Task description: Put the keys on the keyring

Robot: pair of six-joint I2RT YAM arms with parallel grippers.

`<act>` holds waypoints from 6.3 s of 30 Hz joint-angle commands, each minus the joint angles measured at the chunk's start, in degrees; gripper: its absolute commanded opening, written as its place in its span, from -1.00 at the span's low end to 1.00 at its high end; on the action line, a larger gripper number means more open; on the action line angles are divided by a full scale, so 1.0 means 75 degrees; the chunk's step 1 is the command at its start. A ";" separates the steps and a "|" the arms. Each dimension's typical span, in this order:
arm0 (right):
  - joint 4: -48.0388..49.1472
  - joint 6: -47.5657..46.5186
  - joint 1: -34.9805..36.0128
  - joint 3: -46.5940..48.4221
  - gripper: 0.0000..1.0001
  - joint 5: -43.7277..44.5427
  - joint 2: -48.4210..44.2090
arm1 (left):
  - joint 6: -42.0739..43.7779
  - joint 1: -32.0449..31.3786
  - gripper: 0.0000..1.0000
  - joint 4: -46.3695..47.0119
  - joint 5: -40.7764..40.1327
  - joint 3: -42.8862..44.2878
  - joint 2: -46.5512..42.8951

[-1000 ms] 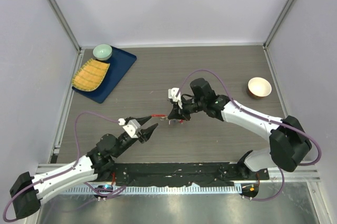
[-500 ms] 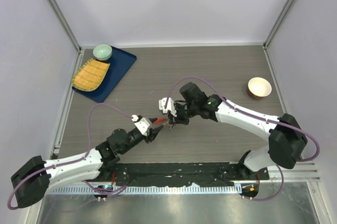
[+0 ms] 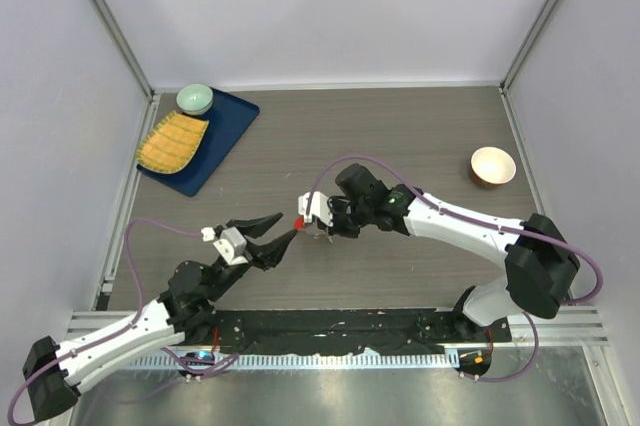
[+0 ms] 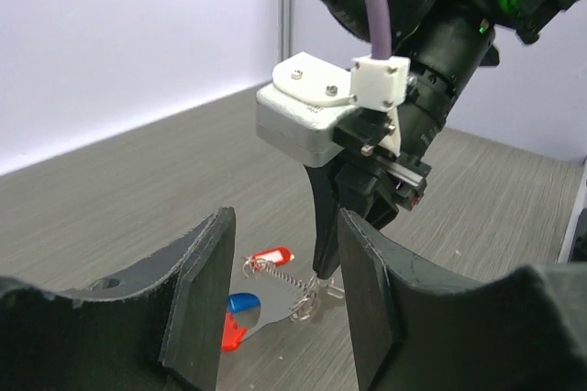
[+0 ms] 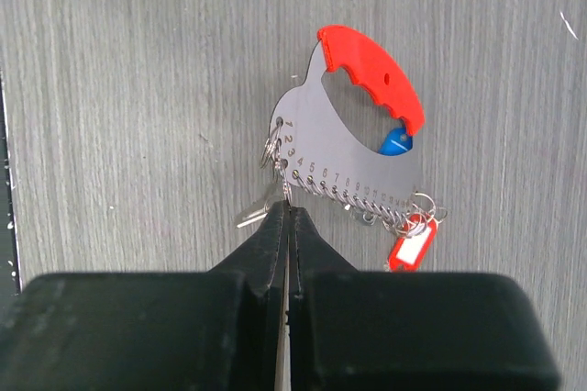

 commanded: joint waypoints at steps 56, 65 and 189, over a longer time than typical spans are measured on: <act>0.1450 0.0010 0.0763 -0.1534 -0.98 0.0008 -0.1867 | 0.1008 0.0029 -0.50 0.2236 0.2331 0.0988 0.5593; 0.1509 0.0045 0.0775 -0.1581 -0.99 0.0066 -0.1961 | 0.1008 0.0029 -1.00 0.1534 0.2320 0.1128 0.5570; 0.7040 0.3994 -0.1229 -0.3433 -0.46 -0.4527 -0.1422 | 0.0516 0.0029 -1.00 0.3853 0.2308 0.0238 0.4503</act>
